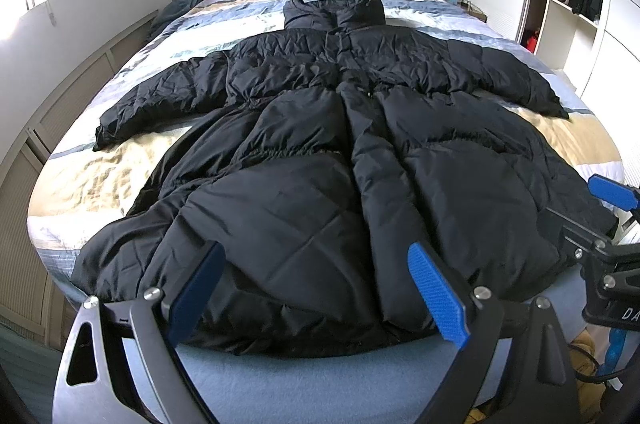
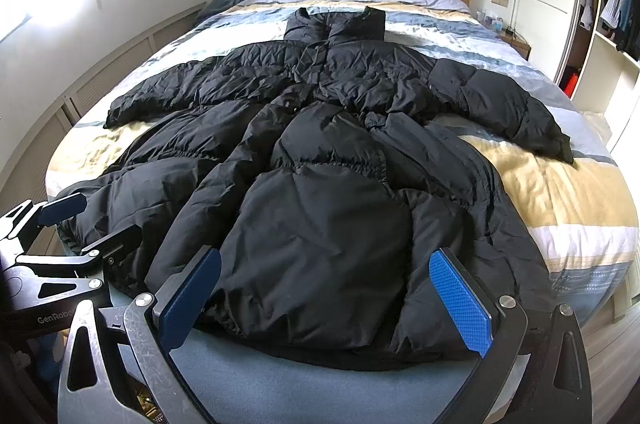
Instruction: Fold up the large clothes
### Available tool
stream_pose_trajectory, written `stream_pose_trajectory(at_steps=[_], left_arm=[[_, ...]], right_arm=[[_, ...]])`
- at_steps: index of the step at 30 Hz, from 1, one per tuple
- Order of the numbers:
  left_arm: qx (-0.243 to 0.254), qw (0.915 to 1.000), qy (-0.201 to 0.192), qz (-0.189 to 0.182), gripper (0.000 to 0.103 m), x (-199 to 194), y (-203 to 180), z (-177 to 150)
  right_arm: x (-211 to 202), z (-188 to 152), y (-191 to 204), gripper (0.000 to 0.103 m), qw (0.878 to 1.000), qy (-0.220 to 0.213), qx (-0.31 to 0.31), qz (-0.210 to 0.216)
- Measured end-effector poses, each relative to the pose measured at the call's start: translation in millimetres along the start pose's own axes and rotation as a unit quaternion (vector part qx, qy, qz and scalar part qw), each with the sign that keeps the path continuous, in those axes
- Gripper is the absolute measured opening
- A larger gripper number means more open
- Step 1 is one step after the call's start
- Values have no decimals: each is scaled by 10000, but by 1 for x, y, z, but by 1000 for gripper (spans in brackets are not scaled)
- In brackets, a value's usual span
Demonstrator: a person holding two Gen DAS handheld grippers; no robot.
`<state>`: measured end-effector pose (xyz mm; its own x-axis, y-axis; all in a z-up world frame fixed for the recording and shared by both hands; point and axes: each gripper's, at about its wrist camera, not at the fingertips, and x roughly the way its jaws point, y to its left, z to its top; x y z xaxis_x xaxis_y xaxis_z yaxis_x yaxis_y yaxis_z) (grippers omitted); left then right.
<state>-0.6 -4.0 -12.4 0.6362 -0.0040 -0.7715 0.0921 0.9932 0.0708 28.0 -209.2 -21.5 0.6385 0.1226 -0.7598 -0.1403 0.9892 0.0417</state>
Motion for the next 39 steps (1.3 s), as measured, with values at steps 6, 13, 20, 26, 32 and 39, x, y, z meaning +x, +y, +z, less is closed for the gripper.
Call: stream_pose_trajectory(at_steps=[6,13,20,26,32,39], left_arm=[[20,10000,59,-12,93,6,-2,-2],[19,9999,104,-17,93,10,-1,0],[45,9998,187,-22,93,13,0,1],[52,9996,277,-42,93,17,1,2],[55,9993,374,-62,93,24,2,4],[65,9990,433,-86,93,31,3,7]], right_arm=[[1,-1,0,102,10000,27,-6,5],[4,-1,1,102,10000,76,-5,29],[8,-1,0,102,9999,143,8,79],[14,1,-1,102,9997,225,26,126],[19,2,-2,102,9994,311,63,154],[27,5,-3,102,9990,405,75,186]])
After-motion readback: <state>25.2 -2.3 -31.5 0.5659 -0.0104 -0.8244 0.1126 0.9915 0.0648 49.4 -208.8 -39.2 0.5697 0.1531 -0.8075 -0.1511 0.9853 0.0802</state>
